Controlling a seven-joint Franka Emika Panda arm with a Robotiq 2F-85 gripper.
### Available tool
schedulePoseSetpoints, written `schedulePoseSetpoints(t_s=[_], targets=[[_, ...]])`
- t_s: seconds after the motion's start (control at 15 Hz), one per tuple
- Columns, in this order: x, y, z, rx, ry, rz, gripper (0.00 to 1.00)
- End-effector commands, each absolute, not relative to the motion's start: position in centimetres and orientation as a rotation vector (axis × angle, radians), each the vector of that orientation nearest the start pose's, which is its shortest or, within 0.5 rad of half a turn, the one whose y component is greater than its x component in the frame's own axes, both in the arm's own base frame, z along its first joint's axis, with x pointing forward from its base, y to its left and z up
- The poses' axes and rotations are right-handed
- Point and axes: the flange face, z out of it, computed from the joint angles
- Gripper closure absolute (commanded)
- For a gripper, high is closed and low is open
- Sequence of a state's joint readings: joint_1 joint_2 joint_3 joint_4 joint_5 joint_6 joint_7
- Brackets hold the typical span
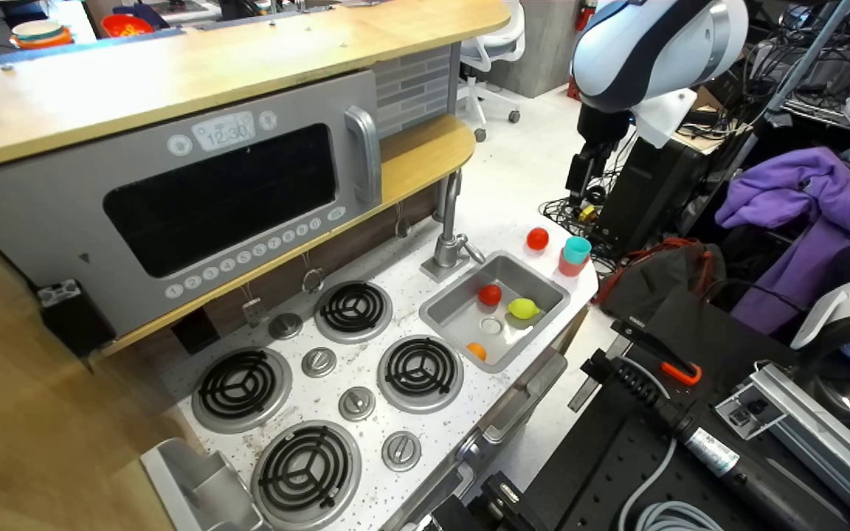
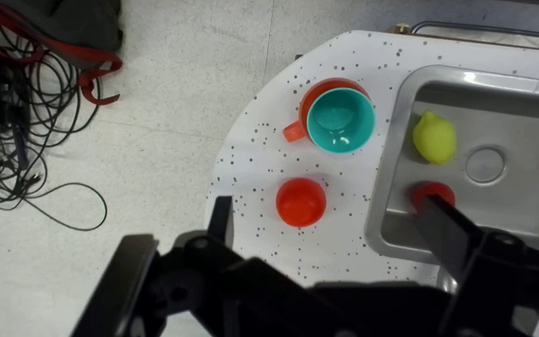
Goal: Put the light blue cup inside the orange mug
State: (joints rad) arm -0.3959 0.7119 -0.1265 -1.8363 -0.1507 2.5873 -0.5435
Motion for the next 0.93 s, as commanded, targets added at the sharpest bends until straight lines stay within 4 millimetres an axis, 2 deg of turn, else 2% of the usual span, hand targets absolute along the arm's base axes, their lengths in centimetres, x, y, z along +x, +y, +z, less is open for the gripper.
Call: schedulePoseSetpoints(t_s=[0.0, 0.2, 0.4, 0.6, 0.67, 0.73, 0.87], targets=[[53.5, -28.0, 19.5, -3.305, -0.336, -0.123, 0.0], [52.1, -25.4, 24.1, -3.257, -0.228, -0.234, 0.0], [50.0, -23.0, 28.6, -3.182, -0.125, -0.179, 0.0], [48.2, -21.6, 32.1, -3.145, -0.09, -0.058, 0.0], [47.6, -21.5, 32.8, -3.153, -0.057, 0.067, 0.0], [49.4, -22.3, 31.1, -3.16, -0.112, -0.044, 0.0], [48.4, -21.8, 32.7, -3.151, -0.078, 0.023, 0.0]])
